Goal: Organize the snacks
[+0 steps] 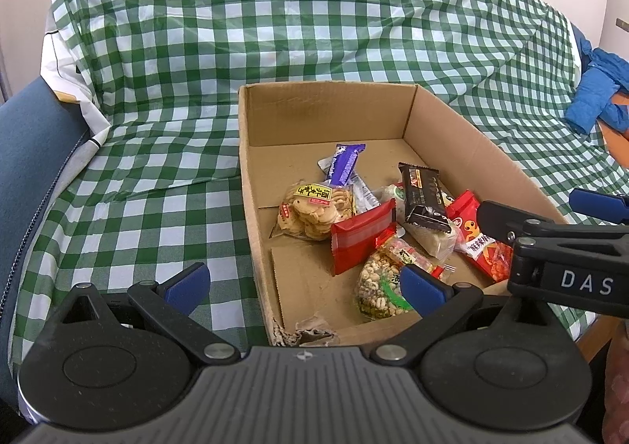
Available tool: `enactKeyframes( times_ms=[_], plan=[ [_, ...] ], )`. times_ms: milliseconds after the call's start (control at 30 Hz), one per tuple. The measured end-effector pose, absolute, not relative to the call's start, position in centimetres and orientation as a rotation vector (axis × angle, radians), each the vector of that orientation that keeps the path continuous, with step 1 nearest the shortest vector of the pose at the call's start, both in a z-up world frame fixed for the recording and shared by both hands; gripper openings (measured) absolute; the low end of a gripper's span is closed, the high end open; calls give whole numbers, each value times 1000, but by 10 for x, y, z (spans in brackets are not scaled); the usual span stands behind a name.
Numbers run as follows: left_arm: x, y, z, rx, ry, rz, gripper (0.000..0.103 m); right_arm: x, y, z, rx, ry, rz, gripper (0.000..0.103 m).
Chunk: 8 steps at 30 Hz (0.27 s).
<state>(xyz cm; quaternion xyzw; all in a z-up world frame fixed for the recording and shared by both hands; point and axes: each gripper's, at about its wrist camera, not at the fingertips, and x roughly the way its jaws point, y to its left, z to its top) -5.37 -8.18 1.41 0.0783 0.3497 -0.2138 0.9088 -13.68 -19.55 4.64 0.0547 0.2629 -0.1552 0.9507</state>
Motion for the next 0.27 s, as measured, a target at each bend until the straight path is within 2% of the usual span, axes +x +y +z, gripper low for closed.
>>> enactKeyframes(
  times_ms=[267],
  plan=[
    [-52,-79,20,128,690,-493,103,-138,-205,50,160,536,-321,102]
  ],
)
